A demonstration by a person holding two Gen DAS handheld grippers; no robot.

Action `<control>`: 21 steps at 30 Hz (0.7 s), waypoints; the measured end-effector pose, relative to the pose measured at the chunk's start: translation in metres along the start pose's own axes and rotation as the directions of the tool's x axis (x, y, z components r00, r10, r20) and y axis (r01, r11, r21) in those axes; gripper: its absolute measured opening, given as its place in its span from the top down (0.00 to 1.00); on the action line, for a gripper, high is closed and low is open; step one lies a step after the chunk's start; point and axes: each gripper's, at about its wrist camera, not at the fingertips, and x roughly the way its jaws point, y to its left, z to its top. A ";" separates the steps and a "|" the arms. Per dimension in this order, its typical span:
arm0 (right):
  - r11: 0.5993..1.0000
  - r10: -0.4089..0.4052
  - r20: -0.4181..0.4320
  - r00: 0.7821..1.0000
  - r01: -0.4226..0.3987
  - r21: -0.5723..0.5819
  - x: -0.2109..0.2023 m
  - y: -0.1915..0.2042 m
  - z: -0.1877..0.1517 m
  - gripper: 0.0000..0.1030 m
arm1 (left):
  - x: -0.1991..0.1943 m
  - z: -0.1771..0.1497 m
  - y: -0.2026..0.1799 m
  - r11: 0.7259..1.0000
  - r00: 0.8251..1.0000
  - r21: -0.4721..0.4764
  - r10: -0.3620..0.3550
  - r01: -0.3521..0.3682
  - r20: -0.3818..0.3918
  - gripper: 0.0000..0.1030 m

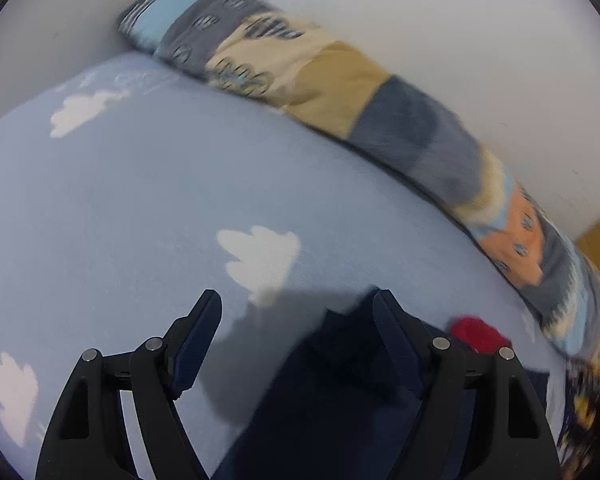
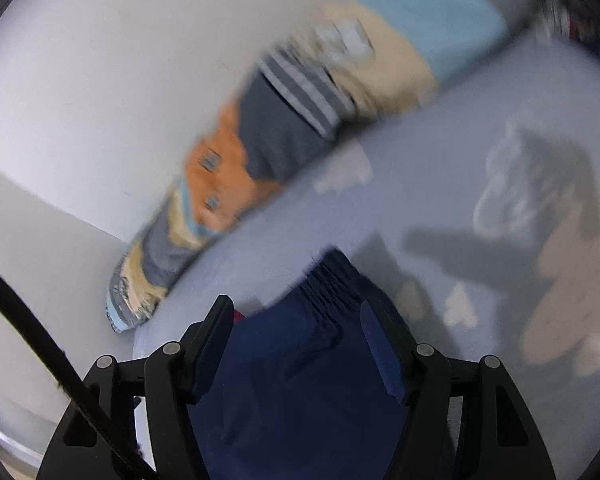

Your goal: Fold large clothes

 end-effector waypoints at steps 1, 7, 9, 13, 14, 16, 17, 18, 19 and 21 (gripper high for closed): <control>0.999 0.003 0.022 1.000 -0.001 -0.053 -0.009 0.008 -0.003 0.30 | -0.010 -0.008 -0.009 0.999 1.000 0.039 -0.005 0.004 0.024 0.24; 0.959 -0.053 0.011 0.999 0.054 -0.280 0.006 0.041 -0.046 0.32 | -0.026 -0.057 -0.075 0.932 0.990 0.355 0.023 -0.072 0.140 0.13; 0.941 -0.093 0.029 0.995 0.098 -0.323 0.022 0.039 -0.058 0.34 | -0.005 -0.067 -0.080 0.896 0.983 0.417 0.096 -0.153 0.154 0.13; 0.931 -0.216 0.079 0.973 0.230 -0.282 0.042 -0.006 -0.059 0.38 | 0.028 -0.059 -0.040 0.944 0.986 0.287 0.146 -0.162 0.077 0.13; 0.949 -0.202 0.056 0.978 0.209 -0.236 0.045 -0.024 -0.057 0.44 | 0.030 -0.055 -0.030 0.964 0.993 0.237 0.110 -0.119 0.050 0.13; 0.988 -0.121 0.025 0.992 0.123 -0.090 0.045 -0.060 -0.053 0.61 | 0.029 -0.050 -0.020 0.978 0.995 0.189 0.085 -0.093 0.047 0.13; 0.994 -0.089 0.035 0.995 0.091 -0.060 0.041 -0.066 -0.052 0.61 | 0.030 -0.049 -0.020 0.978 0.996 0.187 0.084 -0.091 0.043 0.13; 0.996 -0.077 0.037 0.996 0.079 -0.048 0.039 -0.069 -0.050 0.61 | 0.029 -0.049 -0.020 0.977 0.995 0.190 0.088 -0.095 0.044 0.13; 0.994 -0.089 0.032 0.996 0.090 -0.057 0.039 -0.067 -0.050 0.61 | 0.026 -0.049 -0.022 0.975 0.994 0.195 0.100 -0.108 0.050 0.13; 0.979 -0.154 0.024 0.988 0.156 -0.131 0.035 -0.049 -0.051 0.61 | 0.008 -0.051 -0.027 0.967 0.990 0.217 0.118 -0.133 0.080 0.13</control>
